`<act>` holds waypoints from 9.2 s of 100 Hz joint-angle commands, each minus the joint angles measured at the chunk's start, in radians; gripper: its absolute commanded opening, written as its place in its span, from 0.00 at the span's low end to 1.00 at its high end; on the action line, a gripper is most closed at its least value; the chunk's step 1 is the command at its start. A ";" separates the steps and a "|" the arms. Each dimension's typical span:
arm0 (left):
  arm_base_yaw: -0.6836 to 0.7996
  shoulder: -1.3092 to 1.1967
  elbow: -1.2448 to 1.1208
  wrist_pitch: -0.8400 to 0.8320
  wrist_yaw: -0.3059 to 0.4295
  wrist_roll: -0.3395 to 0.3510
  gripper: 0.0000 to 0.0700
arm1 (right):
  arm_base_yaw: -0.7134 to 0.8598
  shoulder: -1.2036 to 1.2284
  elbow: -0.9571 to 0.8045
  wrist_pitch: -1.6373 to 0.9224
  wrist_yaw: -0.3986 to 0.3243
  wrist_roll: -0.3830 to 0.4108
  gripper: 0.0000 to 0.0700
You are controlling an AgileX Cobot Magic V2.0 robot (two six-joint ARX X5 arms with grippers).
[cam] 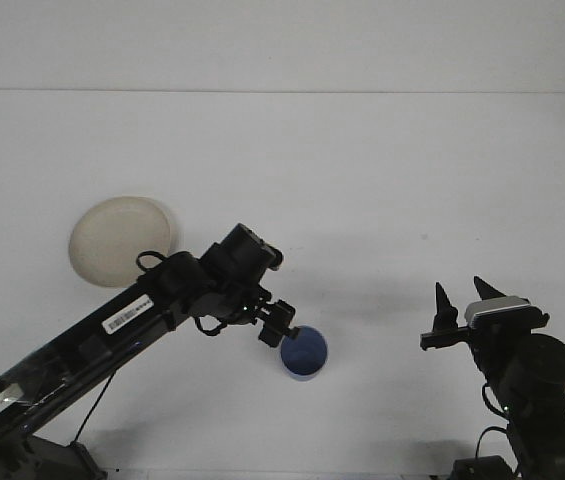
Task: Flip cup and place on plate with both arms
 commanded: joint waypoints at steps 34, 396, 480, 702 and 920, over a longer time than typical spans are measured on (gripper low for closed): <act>-0.084 0.172 0.023 0.009 -0.004 0.009 0.54 | 0.001 0.001 0.007 0.009 -0.002 -0.002 0.57; 0.865 -0.419 -0.109 0.101 -0.124 0.158 0.55 | 0.001 0.001 0.007 0.009 -0.002 0.003 0.57; 0.785 -1.157 -0.898 0.631 -0.124 0.216 0.54 | 0.001 0.001 0.007 0.010 -0.002 0.003 0.57; 0.785 -1.428 -1.319 1.073 -0.124 0.261 0.02 | 0.001 0.001 0.007 0.021 -0.001 0.003 0.00; 0.785 -1.583 -1.524 1.123 -0.126 0.235 0.02 | -0.092 -0.518 -0.528 0.429 0.064 0.003 0.00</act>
